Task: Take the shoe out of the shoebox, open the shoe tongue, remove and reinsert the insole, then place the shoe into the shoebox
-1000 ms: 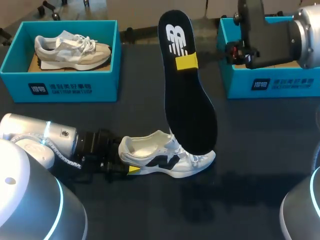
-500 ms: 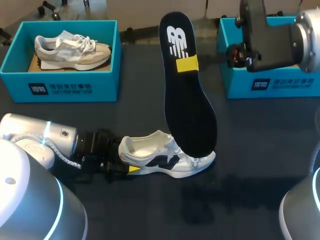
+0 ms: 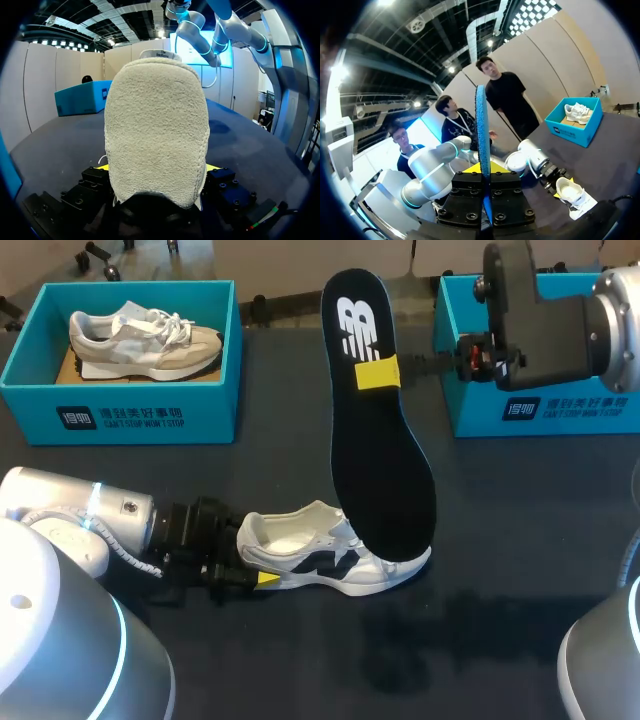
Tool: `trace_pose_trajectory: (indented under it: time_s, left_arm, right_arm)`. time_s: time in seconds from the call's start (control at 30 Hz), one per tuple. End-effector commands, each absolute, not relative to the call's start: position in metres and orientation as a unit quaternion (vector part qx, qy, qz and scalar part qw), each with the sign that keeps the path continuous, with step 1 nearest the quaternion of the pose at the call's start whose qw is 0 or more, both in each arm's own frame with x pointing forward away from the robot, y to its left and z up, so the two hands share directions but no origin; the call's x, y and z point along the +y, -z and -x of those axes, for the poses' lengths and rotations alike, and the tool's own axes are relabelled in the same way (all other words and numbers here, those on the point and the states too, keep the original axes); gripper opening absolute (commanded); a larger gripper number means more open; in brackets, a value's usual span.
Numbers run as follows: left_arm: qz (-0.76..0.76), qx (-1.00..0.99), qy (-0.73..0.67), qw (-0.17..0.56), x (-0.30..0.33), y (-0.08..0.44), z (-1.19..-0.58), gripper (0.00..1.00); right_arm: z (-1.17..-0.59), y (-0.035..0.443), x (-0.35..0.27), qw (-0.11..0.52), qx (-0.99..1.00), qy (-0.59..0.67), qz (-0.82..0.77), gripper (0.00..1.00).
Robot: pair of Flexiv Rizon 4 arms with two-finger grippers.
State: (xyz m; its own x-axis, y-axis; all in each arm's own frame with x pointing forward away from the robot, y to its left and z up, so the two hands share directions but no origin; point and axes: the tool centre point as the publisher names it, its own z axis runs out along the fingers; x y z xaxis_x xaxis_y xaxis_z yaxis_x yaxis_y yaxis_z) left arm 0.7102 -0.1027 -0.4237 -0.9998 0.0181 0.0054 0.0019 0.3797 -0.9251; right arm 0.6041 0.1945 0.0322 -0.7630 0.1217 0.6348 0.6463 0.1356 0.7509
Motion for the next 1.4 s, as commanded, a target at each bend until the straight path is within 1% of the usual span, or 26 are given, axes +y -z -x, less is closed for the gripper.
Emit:
trace_pose_trajectory:
  time_s: [0.03, 0.27, 0.3, 0.33, 0.37, 0.4, 0.43, 0.47, 0.8, 1.07, 1.4]
  left_arm:
    - [0.006, -0.832, -0.555, 0.008, -0.105, 0.427, -0.711, 0.00]
    - [0.006, -0.832, -0.555, 0.008, -0.105, 0.427, -0.711, 0.00]
    - [0.006, -0.832, -0.555, 0.008, -0.105, 0.427, -0.711, 0.02]
    - [0.006, -0.832, -0.555, 0.008, -0.105, 0.427, -0.711, 0.13]
    - [0.006, -0.832, -0.555, 0.008, -0.105, 0.427, -0.711, 0.33]
    - [0.006, -0.832, -0.555, 0.008, -0.105, 0.427, -0.711, 0.49]
    - [0.006, -0.832, -0.555, 0.008, -0.105, 0.427, -0.711, 0.87]
    - [0.006, -0.832, -0.555, 0.008, -0.105, 0.427, -0.711, 1.00]
    - [0.007, -0.839, -0.544, 0.007, -0.102, 0.423, -0.710, 1.00]
    - [0.013, -0.863, -0.506, 0.001, -0.096, 0.420, -0.713, 1.00]
    - [0.015, -0.893, -0.449, 0.014, -0.078, 0.419, -0.725, 1.00]
  right_arm:
    - [-0.604, -0.032, 0.197, 0.218, -0.722, 0.600, 0.268, 0.00]
    - [-0.604, -0.032, 0.197, 0.218, -0.722, 0.600, 0.268, 0.00]
    - [-0.604, -0.032, 0.197, 0.218, -0.722, 0.600, 0.268, 0.00]
    - [-0.604, -0.032, 0.197, 0.218, -0.722, 0.600, 0.268, 0.00]
    - [-0.604, -0.032, 0.197, 0.218, -0.722, 0.600, 0.268, 0.00]
    - [-0.604, -0.032, 0.197, 0.218, -0.722, 0.600, 0.268, 0.00]
    - [-0.604, -0.032, 0.197, 0.218, -0.722, 0.600, 0.268, 0.00]
    - [-0.604, -0.032, 0.197, 0.218, -0.722, 0.600, 0.268, 0.00]
    - [-0.604, -0.032, 0.197, 0.218, -0.722, 0.600, 0.268, 0.00]
    - [-0.604, -0.032, 0.197, 0.218, -0.722, 0.600, 0.268, 0.00]
    - [-0.604, -0.032, 0.197, 0.218, -0.722, 0.600, 0.268, 0.00]
